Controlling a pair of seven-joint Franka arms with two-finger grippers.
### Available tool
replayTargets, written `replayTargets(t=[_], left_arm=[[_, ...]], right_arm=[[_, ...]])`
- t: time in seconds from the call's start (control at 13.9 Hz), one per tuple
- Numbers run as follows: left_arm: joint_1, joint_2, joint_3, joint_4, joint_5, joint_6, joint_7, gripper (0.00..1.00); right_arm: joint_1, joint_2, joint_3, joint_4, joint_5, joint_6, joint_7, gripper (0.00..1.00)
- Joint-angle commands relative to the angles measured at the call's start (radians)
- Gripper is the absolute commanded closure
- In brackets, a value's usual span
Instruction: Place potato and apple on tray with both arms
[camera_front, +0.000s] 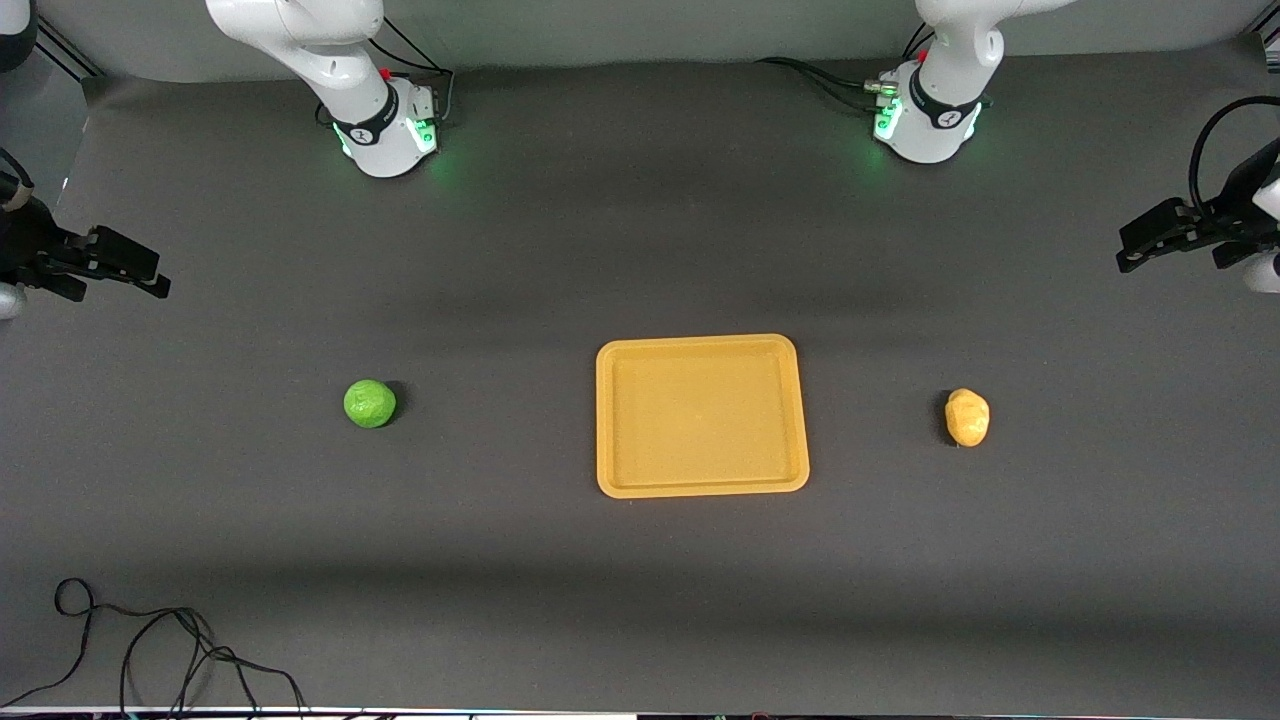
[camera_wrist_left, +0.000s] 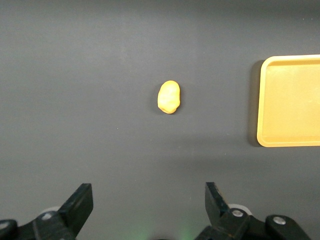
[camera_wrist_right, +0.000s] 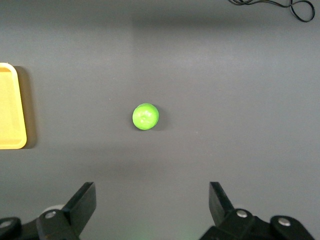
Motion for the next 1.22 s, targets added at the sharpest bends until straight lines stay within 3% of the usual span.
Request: replayTargets(t=[0.0,0.65,1.15], left_arm=[[0.002,0.003,0.001,0.003,-0.007,-0.016,0.011,0.00],[0.004,0.003,0.004,0.003,-0.007,-0.035,-0.008,0.00],[-0.004,0.080,0.004,-0.006,0.007,-0.029,-0.047,0.00]], right_arm=[[0.004,0.007,-0.001,0.022,0.017,-0.005,0.014,0.00],[0.005,0.010,-0.001,0.023,0.006,-0.004,0.006,0.00],[0.005,0.013,0.000,0.022,0.006,0.002,-0.003,0.00]])
